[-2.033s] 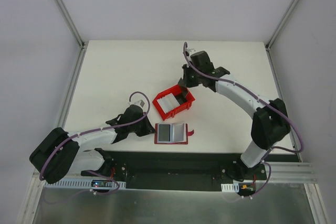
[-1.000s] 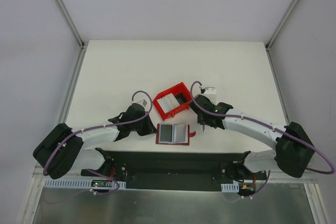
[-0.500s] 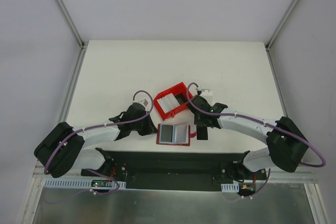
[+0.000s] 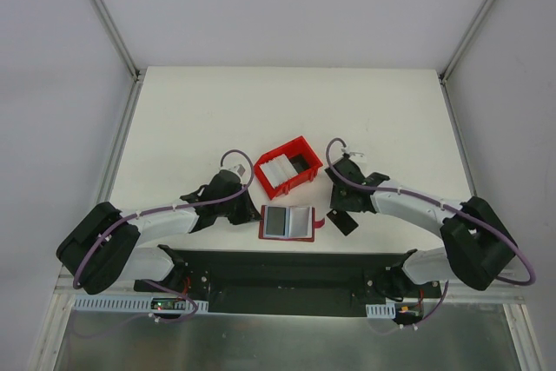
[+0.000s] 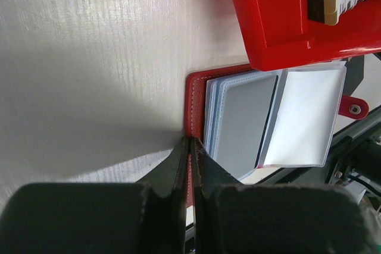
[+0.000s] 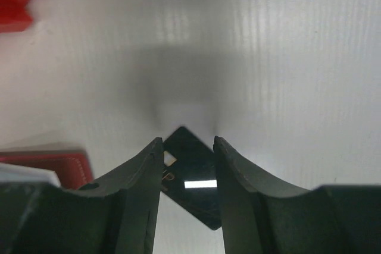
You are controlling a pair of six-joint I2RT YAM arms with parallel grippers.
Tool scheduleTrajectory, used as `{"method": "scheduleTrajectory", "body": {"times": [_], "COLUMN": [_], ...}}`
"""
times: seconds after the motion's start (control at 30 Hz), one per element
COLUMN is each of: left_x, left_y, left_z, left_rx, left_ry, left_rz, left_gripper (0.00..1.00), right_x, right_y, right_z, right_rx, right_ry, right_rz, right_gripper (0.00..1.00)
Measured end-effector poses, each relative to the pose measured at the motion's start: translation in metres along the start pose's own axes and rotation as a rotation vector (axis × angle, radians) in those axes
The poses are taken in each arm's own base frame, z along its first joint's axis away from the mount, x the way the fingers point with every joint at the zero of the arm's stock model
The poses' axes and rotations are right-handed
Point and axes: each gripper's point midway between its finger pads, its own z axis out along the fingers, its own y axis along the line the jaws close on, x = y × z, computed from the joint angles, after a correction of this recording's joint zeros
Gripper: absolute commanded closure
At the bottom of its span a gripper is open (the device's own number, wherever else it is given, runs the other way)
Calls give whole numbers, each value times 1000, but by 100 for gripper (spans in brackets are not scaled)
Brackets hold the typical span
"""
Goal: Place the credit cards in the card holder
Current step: Place the credit card at the corner of the board.
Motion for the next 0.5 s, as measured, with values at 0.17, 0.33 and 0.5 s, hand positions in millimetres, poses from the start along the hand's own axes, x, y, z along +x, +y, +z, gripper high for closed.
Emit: {"method": "scheduleTrajectory", "body": {"times": [0.17, 0.33, 0.5], "left_x": [0, 0, 0], "left_y": [0, 0, 0], "left_z": [0, 0, 0], "left_rx": [0, 0, 1], "left_ry": [0, -1, -1], "left_rz": [3, 4, 5], "left_gripper": [100, 100, 100], "right_x": [1, -1, 2], "right_y": [-14, -9, -6], "right_z": [12, 16, 14], "right_rx": [-2, -28, -63], "right_ry": [46, 68, 50], "right_rz": [25, 13, 23], "right_gripper": [53, 54, 55]}}
